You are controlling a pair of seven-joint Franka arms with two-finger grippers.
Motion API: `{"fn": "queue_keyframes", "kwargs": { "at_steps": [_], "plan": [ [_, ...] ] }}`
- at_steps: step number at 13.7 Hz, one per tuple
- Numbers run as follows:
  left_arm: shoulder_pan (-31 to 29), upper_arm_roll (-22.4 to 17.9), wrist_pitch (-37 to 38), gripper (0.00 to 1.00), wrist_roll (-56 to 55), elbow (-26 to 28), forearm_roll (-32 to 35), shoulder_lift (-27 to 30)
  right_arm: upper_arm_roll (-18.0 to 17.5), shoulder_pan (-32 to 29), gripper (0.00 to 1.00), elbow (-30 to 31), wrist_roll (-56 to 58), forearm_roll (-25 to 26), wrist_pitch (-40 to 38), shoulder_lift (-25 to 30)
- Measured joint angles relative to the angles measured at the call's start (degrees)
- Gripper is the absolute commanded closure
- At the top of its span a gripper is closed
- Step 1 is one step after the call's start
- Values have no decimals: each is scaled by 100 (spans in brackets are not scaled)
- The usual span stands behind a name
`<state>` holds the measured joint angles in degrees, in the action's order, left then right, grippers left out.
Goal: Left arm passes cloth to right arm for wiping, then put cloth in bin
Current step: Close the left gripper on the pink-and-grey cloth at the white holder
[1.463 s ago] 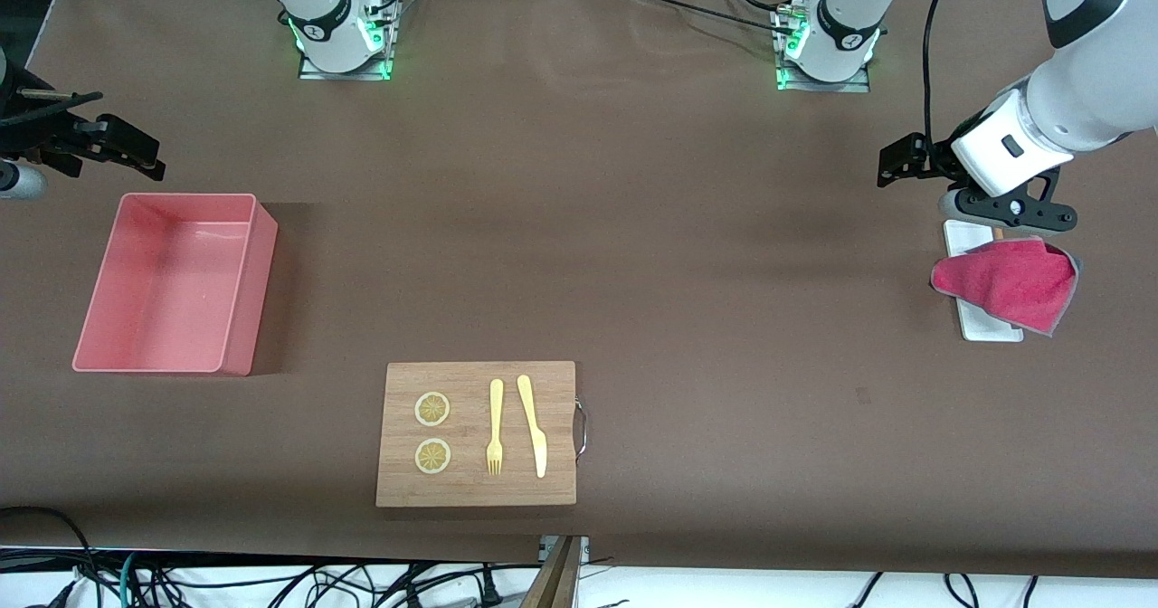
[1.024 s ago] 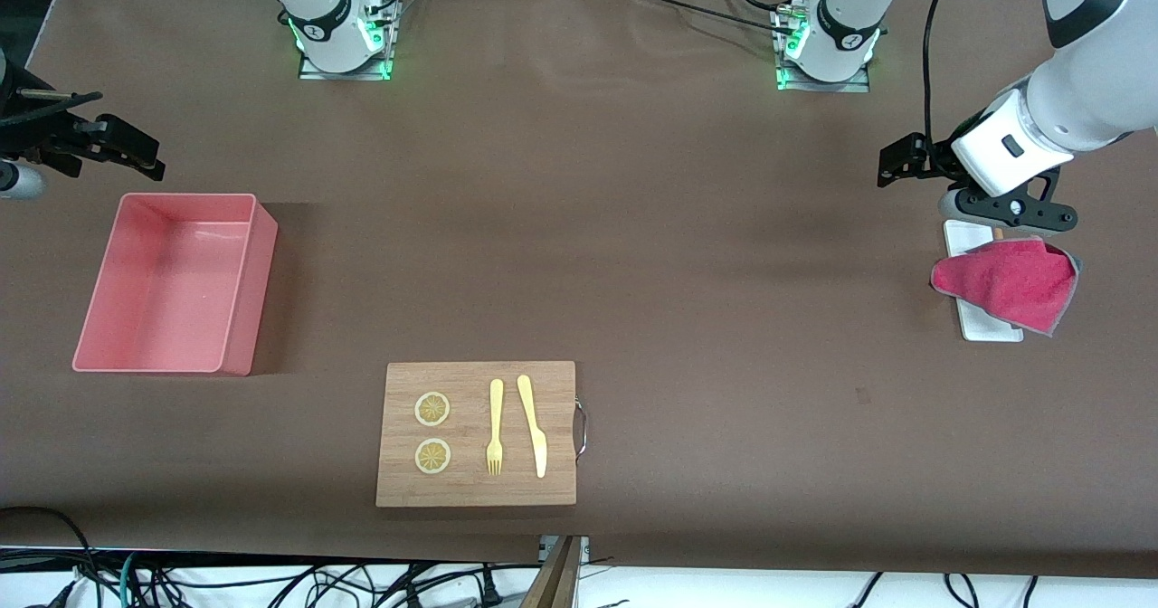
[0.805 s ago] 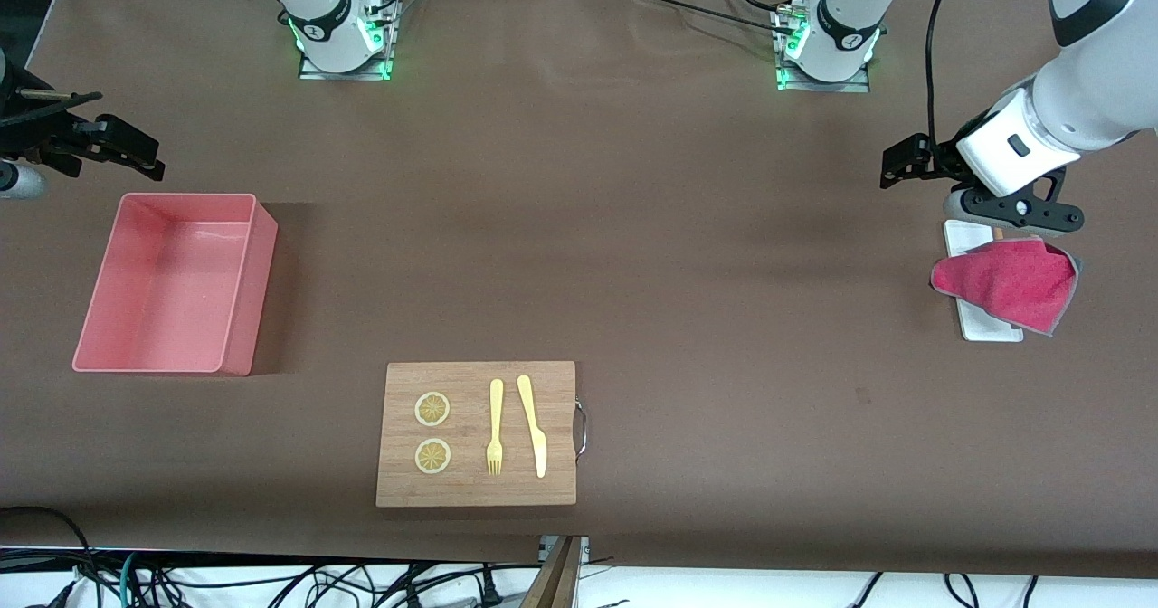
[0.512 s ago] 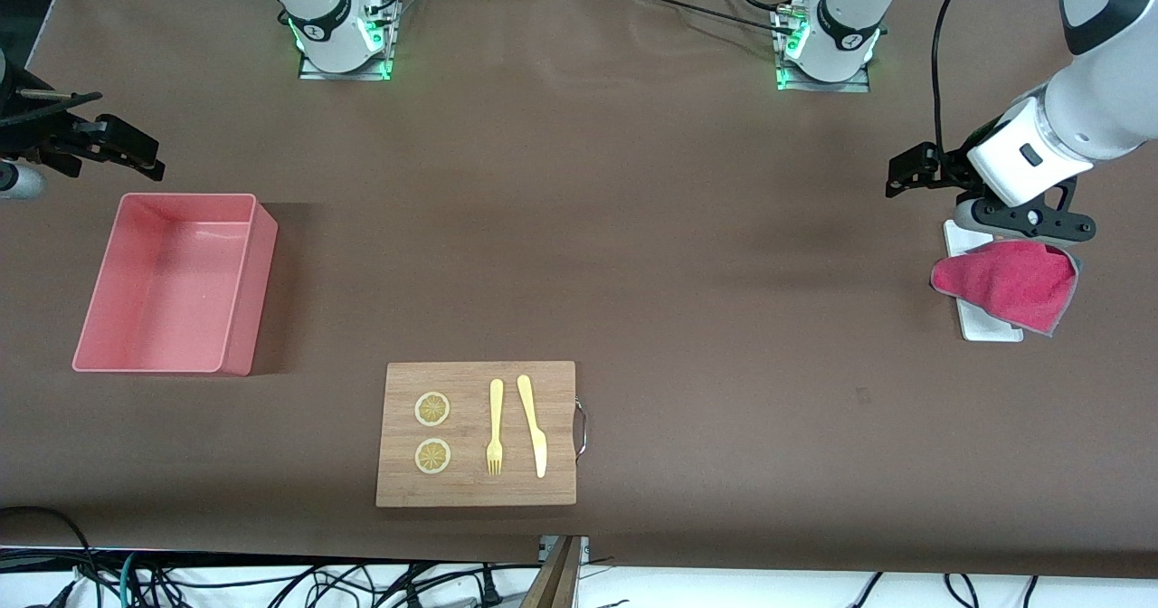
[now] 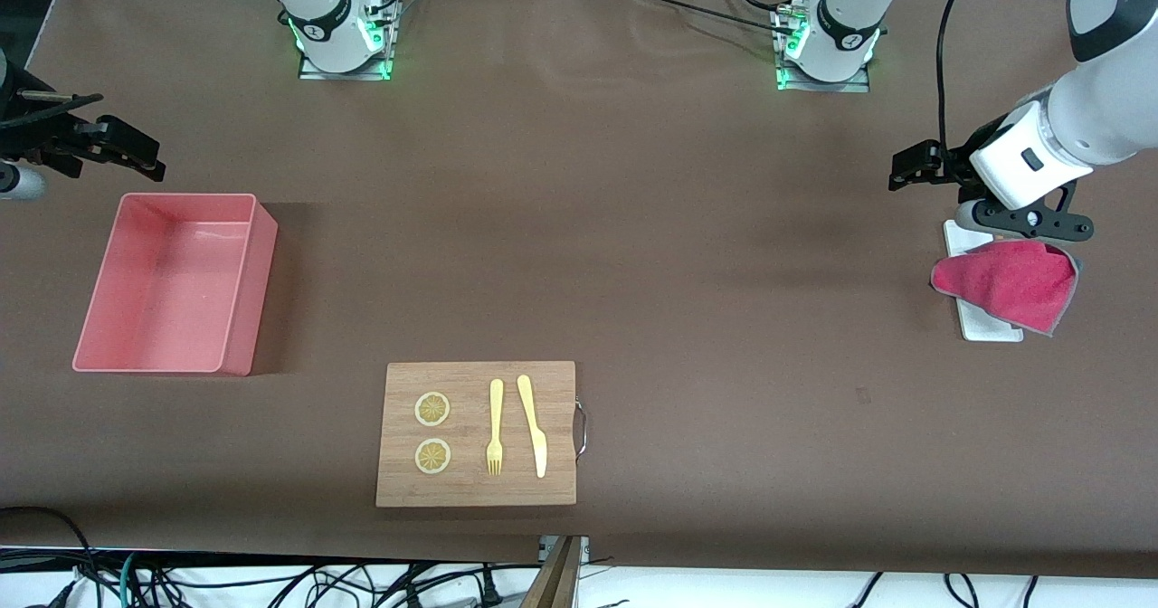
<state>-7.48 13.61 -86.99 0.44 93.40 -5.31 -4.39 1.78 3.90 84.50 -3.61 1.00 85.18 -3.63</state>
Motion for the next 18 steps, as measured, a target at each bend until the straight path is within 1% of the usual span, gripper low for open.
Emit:
{"fn": "queue_keyframes", "kwargs": {
  "at_steps": [13, 16, 18],
  "plan": [
    [-5, -5, 2, 0, -1, -56, 0, -51, -2, 69, 0, 0, 0, 1, 8, -51],
    [-148, -19, 2, 0, -1, -61, 1, -112, 0, 68, 0, 0, 0, 1, 58, -51],
    [-404, -50, -32, 0, -82, -63, 9, -218, 1, 68, 0, 0, 0, 1, 72, -51]
  ]
}}
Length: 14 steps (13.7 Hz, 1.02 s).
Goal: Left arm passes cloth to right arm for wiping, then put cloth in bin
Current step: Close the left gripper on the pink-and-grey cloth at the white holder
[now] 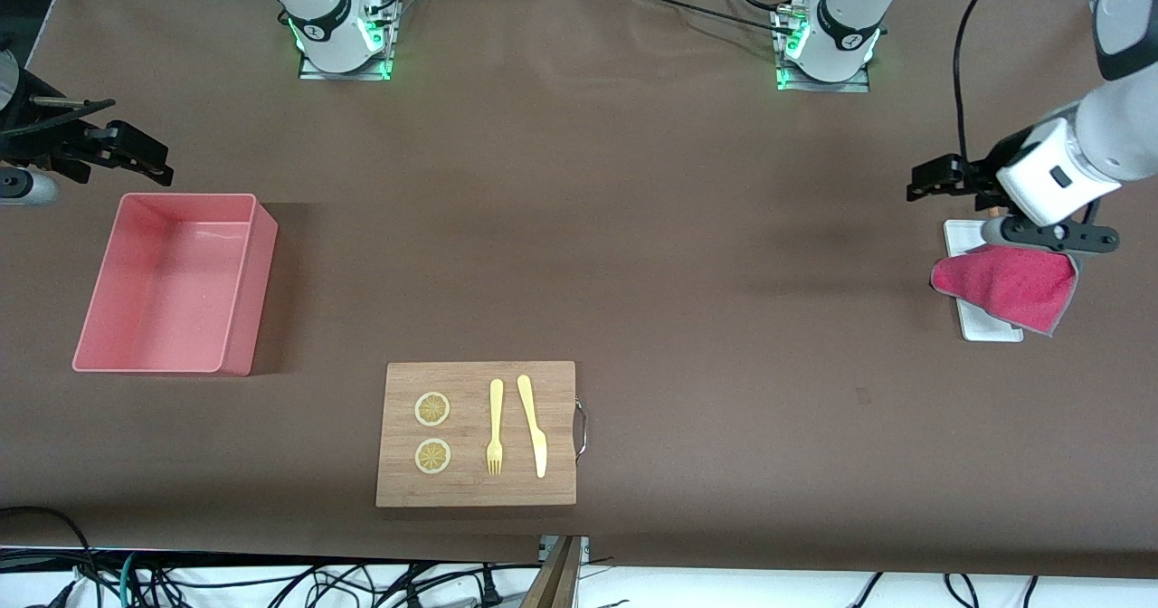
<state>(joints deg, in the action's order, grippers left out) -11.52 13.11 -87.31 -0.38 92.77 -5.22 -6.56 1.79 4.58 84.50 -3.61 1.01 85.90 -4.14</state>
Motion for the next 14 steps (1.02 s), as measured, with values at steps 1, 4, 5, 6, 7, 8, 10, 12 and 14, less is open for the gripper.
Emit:
{"fn": "queue_keyframes", "kwargs": {
  "at_steps": [1, 4, 5, 6, 7, 8, 10, 12, 14],
  "plan": [
    [-187, -45, -87, 0, -120, -3, 2, -79, 0, 1, 0, 0, 0, 0, 3, 0],
    [-891, -121, -337, 0, -253, -46, 1, -458, -4, 6, 0, -1, 0, 0, 8, 0],
    [-1107, -127, -397, 0, -259, -141, 0, -656, -3, 5, 0, -1, 0, 0, 9, 0],
    [-1324, -132, -429, 0, -262, -294, -1, -915, -4, 5, 0, -1, 0, 0, 12, 0],
    [-1555, -136, -451, 0, -262, -499, -1, -1231, -4, 6, 0, -2, 0, 0, 16, 0],
    [-1785, -137, -460, 0, -226, -719, -1, -1568, -5, 7, 0, -2, 0, 0, 18, 0],
    [-2146, -131, -469, 0, 328, -1074, -1, -2146, -5, 6, 0, -2, 0, 0, 20, 0],
    [-2276, -126, -546, 0, 1206, -1328, -1, -2475, -4, 6, 0, -2, 0, 0, 22, 0],
    [-2278, -128, -731, 0, 2114, -1458, 1, -2592, -4, 6, 0, -2, 0, 0, 25, 0]
  ]
}}
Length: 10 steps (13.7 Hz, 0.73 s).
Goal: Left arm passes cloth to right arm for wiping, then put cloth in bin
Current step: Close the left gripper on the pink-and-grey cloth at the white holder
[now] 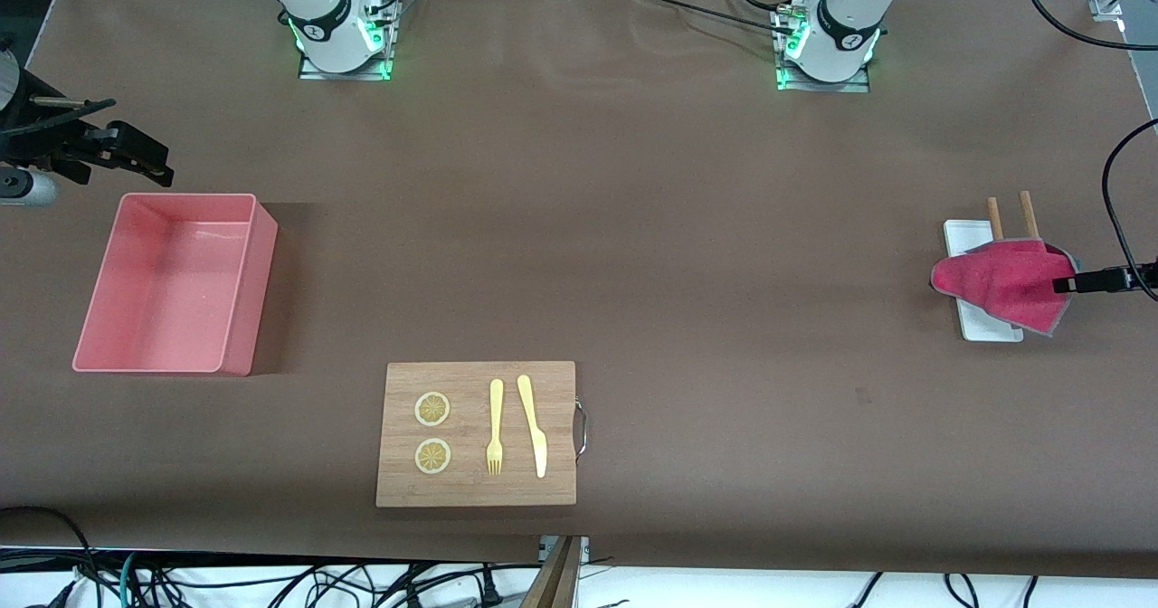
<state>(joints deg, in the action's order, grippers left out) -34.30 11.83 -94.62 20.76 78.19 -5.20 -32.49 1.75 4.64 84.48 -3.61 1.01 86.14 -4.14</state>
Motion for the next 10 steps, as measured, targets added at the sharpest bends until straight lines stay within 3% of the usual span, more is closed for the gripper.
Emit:
{"fn": "queue_keyframes", "kwargs": {
  "at_steps": [4, 6, 8, 10],
  "plan": [
    [-164, -38, -253, 10, 1691, -24, 0, -170, -3, 3, 0, 0, 0, 0, 36, 0],
    [-222, -40, -293, 29, 2007, -25, 0, -275, -4, 3, 0, 0, 0, 0, 50, 0],
    [-250, -40, -300, 37, 2096, -26, 0, -373, -2, 0, 0, 0, 0, 0, 51, 0],
    [-268, -40, -301, 57, 2121, -26, 0, -463, -2, 0, 0, 0, 0, 0, 51, 0]
  ]
}}
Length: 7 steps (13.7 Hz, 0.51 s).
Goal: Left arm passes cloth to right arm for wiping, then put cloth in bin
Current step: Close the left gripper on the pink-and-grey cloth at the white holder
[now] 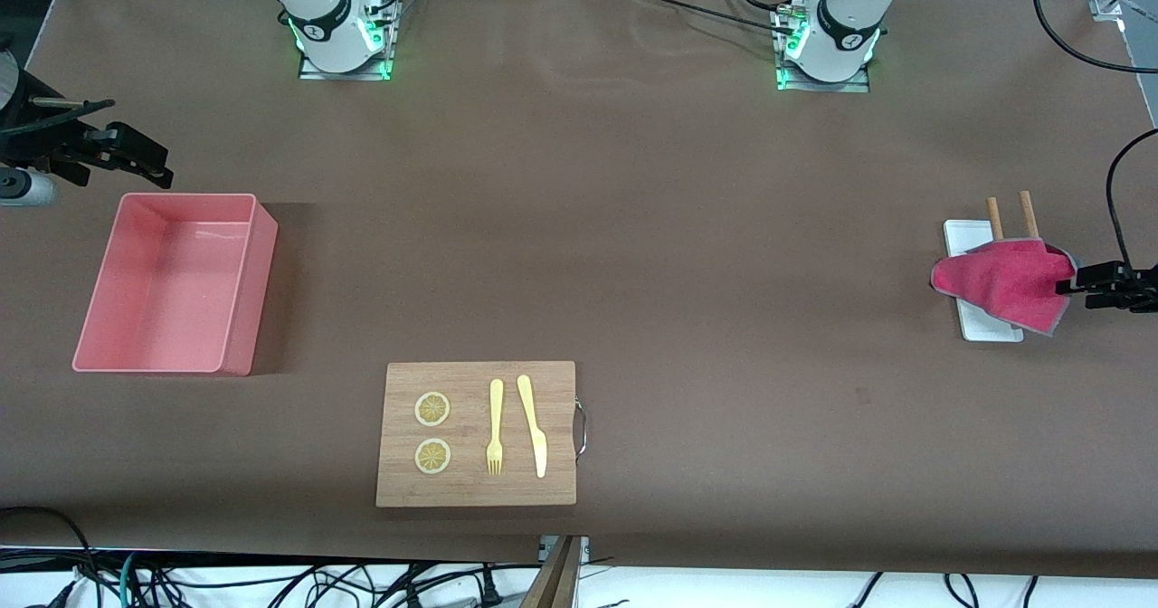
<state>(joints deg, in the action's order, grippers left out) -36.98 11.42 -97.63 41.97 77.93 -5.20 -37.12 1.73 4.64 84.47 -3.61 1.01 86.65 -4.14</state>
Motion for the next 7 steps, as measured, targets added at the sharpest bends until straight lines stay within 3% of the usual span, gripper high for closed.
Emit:
{"fn": "queue_keyframes", "kwargs": {
  "at_steps": [3, 7],
  "plan": [
    [-11, 0, -5, 99, 7, -1, 0, -52, 0, 0, 0, 0, 0, 0, 0, -1],
    [-126, -6, 17, 100, 8, -8, 1, -54, 0, 2, 0, 0, 0, 0, 1, -19]
  ]
}}
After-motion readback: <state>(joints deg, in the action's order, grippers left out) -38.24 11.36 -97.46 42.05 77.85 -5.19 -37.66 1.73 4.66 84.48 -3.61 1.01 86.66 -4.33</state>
